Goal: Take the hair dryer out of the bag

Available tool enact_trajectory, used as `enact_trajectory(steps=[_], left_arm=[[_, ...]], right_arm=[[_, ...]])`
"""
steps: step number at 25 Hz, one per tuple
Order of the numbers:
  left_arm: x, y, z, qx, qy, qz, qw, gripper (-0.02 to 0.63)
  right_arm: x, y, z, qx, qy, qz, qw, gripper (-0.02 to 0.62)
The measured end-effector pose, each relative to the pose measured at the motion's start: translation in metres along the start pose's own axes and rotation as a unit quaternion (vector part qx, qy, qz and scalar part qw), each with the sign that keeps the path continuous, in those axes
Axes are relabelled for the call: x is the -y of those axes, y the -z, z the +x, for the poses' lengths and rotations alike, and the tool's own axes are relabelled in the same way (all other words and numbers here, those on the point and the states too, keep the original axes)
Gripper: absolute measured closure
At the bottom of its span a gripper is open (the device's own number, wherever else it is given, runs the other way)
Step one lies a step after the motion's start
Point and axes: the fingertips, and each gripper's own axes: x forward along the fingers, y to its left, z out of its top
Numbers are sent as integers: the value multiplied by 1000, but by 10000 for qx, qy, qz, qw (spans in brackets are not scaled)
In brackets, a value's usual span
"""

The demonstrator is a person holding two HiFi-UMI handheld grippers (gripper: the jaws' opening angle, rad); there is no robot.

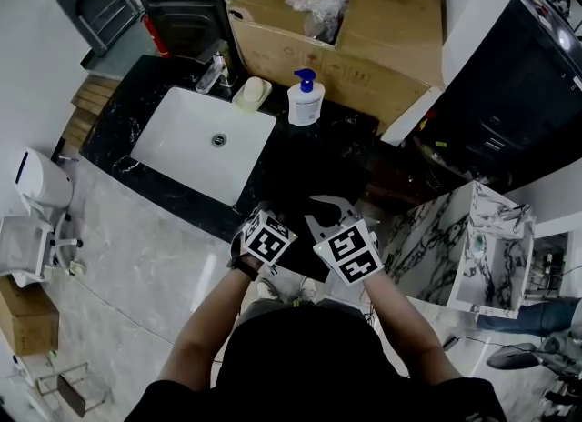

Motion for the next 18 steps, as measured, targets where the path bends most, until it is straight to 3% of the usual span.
enact_trajectory(steps=[18], left_arm=[[-11, -3, -32, 595, -99, -649, 9961, 382]], right_arm=[[1, 0, 2, -8, 144, -209, 9997, 565]])
